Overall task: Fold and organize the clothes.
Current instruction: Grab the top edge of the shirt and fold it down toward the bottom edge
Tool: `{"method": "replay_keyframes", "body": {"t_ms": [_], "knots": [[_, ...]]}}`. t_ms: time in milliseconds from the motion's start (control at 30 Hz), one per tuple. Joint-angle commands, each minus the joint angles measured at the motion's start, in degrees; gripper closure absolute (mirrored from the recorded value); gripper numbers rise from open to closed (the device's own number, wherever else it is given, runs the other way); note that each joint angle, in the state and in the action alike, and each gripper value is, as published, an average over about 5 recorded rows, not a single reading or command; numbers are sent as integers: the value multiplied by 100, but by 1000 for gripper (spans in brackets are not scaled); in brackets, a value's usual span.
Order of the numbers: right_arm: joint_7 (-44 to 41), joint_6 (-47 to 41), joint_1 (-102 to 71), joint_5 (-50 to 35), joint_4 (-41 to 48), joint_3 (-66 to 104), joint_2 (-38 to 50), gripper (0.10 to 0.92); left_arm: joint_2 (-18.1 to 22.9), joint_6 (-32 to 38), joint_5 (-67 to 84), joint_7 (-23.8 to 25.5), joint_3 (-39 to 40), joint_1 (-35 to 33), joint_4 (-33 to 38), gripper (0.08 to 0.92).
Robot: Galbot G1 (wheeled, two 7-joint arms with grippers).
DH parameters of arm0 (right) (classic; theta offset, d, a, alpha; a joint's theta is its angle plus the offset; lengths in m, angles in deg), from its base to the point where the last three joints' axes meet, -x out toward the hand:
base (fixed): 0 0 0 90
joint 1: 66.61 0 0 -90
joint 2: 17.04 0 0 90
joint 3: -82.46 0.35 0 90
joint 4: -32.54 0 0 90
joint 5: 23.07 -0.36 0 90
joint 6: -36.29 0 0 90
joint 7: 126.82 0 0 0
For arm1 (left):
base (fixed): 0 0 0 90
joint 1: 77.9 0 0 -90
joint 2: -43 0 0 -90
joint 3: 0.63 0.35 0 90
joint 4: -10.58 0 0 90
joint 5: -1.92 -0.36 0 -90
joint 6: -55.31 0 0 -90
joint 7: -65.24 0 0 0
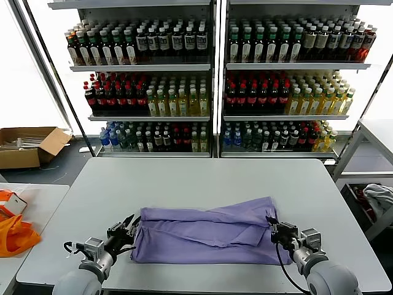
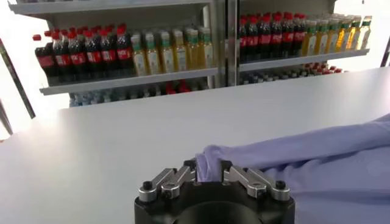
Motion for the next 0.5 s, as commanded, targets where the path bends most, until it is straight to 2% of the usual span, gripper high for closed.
{"method": "replay_keyframes", "body": {"t_ms": [33,233,300,367,500], "knots": [[5,4,-46,39,39,-40,-29,918,35,203,-8,136,70,177,-316,644],[9,3,-41,86,45,-105,-29,918,124,195,-50,131,157,295,-561,467],[16,4,-53,101,53,-110,-19,918,150,203,-49,130,171,329,-624,432],[23,4,-59,112,69,-112,-10,918,164,206,-47,133,186,347,-643,449],[30,5,-43,143,103,-140,-24,918,172,204,-28,136,206,376,-623,557]]}}
